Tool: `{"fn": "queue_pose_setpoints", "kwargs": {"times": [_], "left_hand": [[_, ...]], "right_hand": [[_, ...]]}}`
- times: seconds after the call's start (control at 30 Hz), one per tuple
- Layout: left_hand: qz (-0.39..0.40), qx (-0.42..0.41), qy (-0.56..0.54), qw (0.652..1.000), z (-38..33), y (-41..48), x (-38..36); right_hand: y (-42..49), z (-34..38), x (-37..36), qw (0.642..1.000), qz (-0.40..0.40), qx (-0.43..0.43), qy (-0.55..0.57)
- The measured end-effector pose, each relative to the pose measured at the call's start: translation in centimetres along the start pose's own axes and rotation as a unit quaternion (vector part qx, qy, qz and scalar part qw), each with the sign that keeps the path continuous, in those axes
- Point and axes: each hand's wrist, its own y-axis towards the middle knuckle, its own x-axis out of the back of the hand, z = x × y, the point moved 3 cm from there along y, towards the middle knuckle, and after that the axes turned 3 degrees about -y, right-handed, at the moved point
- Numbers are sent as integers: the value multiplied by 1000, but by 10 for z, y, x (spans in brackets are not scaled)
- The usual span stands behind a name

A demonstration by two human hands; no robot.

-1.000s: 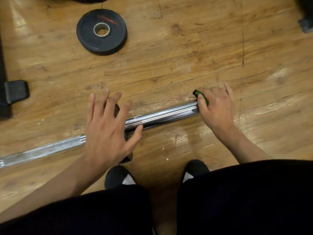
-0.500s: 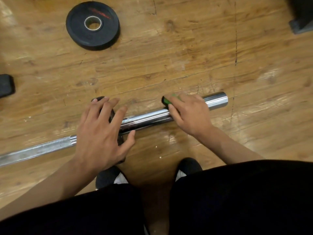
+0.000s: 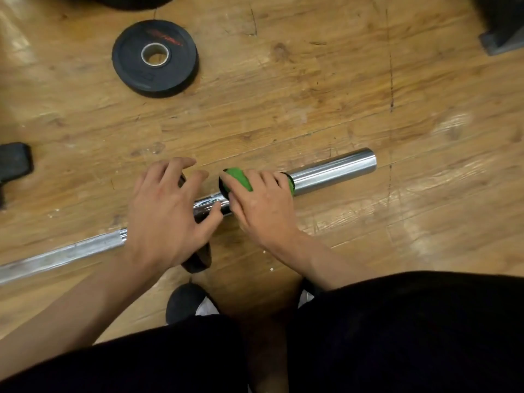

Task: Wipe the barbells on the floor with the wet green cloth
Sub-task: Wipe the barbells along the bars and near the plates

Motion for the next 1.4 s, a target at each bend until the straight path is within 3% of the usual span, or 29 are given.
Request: {"fn": "queue_pose_setpoints", "kwargs": {"times": [0.07,0.13,0.3,0.43,0.47,0.63,0.8,1.0,1.17,1.2,1.3,1.4], "left_hand": [[10,6,-18,1000,9,6,3],[20,12,-38,999,17,12,7],[34,31,-84,995,25,36,9],[32,100,-108,989,33,49,16],[10,106,-90,990,33,47,19],[-58,24,14,998,13,5,8],[-80,14,19,997,13,17,-1],[-63,43,-22,997,22,47,5],[-20,96,-98,990,46,72,17],[-19,114,-117,986,50,77,21],[-55,144,-59,986,55,80,29],[-54,103,27,993,39,71,21]], "right_hand": [[2,-11,2,998,13,55,-2],[1,-46,6,999,-5,45,5],[-5,-140,15,997,-36,-68,-6],[8,-108,2,970,-98,-220,-23],[11,-87,-1,969,-107,-222,-19],[20,-1,-19,999,-25,4,-20],[22,-42,-11,993,11,113,-33],[27,-144,3,997,-58,-50,-30],[54,-85,-11,960,-127,-247,23],[60,-59,-15,968,-108,-222,39],[64,-8,-26,999,-18,8,26],[76,-45,-27,991,-13,129,-16]]}}
